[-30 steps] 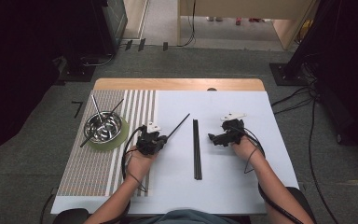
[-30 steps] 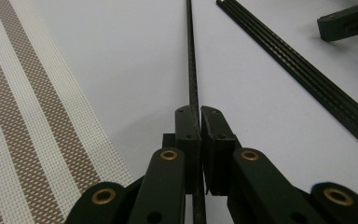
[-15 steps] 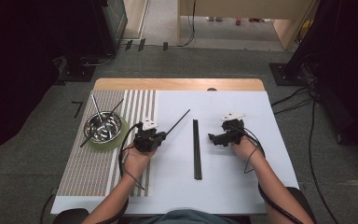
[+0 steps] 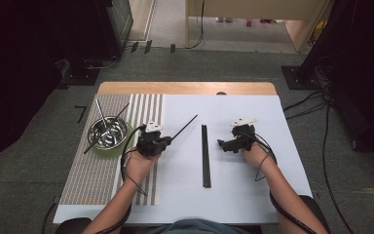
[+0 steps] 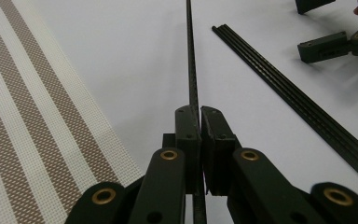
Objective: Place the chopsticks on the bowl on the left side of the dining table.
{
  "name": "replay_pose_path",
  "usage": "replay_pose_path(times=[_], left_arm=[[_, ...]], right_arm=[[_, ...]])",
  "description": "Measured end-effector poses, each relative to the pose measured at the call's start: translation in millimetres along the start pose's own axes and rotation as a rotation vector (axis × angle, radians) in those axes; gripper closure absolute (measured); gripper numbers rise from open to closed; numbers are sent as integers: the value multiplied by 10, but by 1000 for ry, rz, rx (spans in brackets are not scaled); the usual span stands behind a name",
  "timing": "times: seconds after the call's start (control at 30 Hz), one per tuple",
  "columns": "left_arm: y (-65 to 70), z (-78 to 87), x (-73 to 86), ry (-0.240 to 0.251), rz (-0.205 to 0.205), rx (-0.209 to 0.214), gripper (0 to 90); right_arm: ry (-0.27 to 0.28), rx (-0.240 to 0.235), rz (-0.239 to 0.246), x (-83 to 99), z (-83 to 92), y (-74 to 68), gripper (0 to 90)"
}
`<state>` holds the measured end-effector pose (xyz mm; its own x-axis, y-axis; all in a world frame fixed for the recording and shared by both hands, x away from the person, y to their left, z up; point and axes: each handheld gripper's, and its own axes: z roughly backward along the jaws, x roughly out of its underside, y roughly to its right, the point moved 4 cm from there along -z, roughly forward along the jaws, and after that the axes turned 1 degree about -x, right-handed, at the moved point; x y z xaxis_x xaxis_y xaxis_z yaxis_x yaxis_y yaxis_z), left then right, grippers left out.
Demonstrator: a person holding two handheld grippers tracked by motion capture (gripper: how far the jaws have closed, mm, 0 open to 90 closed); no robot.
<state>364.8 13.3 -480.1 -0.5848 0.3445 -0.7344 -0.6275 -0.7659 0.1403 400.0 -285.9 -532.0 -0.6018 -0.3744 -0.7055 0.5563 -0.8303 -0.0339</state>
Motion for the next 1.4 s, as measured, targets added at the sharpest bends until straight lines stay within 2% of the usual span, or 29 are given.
replay_pose_path(times=[0.9, 1.4], left_arm=[[-160, 174, -99, -6, -2, 23, 876], [-267, 310, -132, -3, 2, 18, 876]], right_arm=[[0, 0, -1, 0, 0, -1, 5], [0, 0, -1, 0, 0, -1, 5]])
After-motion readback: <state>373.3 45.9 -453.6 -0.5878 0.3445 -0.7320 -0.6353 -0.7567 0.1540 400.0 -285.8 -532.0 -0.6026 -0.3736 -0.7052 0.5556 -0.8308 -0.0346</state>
